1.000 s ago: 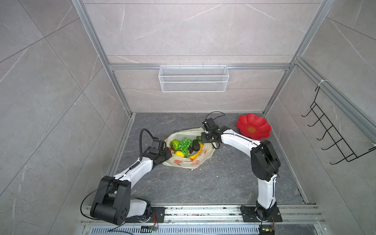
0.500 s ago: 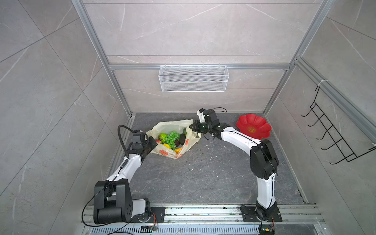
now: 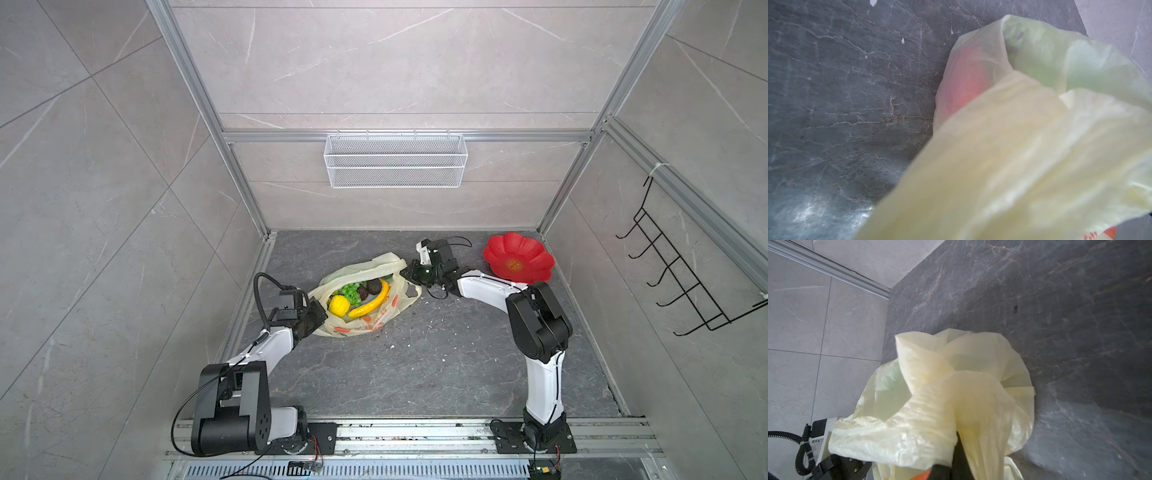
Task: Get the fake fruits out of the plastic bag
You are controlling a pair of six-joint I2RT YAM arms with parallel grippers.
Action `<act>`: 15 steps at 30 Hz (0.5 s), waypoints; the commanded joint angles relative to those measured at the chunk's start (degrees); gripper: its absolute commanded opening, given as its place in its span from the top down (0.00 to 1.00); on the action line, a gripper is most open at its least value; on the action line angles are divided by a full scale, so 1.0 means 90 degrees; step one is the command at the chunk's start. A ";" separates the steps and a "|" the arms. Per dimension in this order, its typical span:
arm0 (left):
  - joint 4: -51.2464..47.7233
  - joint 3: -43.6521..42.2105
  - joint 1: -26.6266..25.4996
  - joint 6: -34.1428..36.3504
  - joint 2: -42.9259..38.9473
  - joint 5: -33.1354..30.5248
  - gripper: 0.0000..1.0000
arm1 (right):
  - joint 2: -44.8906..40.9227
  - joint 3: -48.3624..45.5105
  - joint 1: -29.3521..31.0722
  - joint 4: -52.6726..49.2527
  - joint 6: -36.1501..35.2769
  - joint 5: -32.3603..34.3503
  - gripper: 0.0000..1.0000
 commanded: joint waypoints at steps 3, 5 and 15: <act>0.0254 0.0263 -0.0226 0.0267 -0.0083 0.0122 1.00 | 0.0440 0.0857 0.0154 -0.0300 -0.0239 -0.0085 1.00; 0.0245 0.0275 -0.0337 0.0323 -0.0085 0.0038 1.00 | 0.0551 0.1023 0.0176 -0.0394 -0.0284 -0.0049 1.00; 0.0443 -0.0044 -0.0404 0.0364 -0.0454 -0.0270 1.00 | 0.0309 0.1529 0.0222 -0.1529 -0.0886 0.0534 0.63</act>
